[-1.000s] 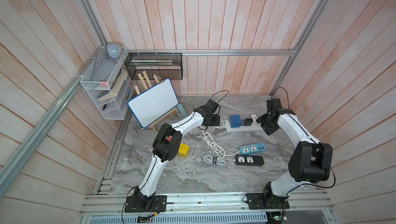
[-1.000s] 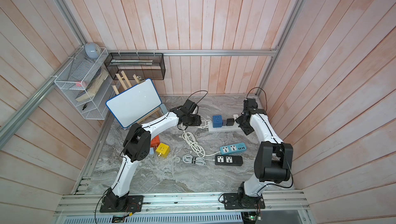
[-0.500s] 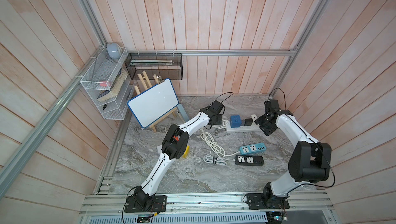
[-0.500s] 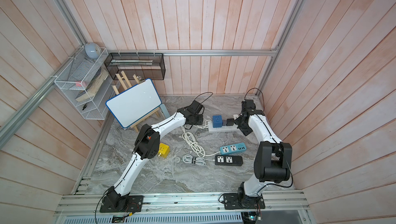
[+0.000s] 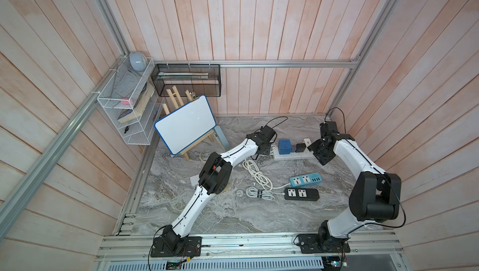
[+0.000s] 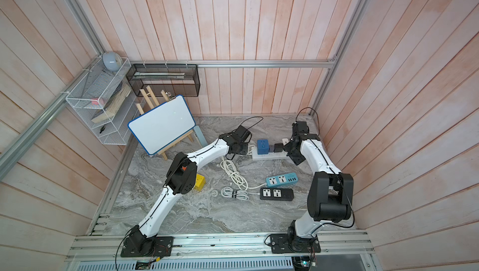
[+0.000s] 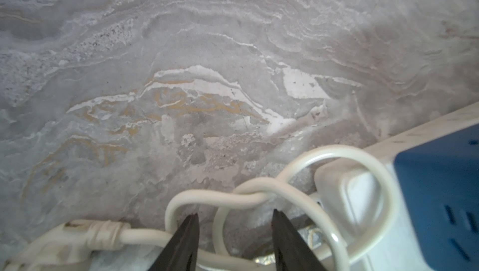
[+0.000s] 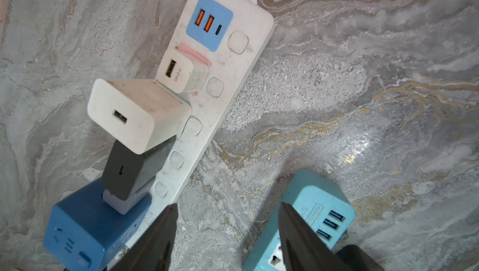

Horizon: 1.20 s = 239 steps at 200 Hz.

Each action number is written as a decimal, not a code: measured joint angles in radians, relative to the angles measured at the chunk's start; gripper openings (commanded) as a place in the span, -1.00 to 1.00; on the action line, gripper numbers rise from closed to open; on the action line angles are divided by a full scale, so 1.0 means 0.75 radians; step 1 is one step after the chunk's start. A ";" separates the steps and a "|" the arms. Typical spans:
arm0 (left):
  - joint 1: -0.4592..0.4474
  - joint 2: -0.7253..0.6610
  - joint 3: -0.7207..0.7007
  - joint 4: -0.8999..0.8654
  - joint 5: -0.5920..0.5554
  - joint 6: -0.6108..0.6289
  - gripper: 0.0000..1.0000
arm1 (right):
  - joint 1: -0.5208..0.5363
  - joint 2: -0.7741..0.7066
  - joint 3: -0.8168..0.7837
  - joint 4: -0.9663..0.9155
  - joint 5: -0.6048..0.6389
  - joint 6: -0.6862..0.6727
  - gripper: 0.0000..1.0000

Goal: Pull the plug off the socket
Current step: Move the socket to the center of the board.

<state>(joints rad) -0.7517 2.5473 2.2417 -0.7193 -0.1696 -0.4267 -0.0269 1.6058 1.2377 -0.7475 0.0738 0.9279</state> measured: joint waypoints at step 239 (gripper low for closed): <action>-0.002 -0.601 -0.985 0.067 -0.137 0.077 -1.00 | -0.048 0.001 0.069 0.000 -0.032 0.043 0.60</action>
<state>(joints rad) -0.7532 2.0968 1.5028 -0.6689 -0.2726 -0.3687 -0.0631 1.6062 1.2896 -0.7475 0.0502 0.9604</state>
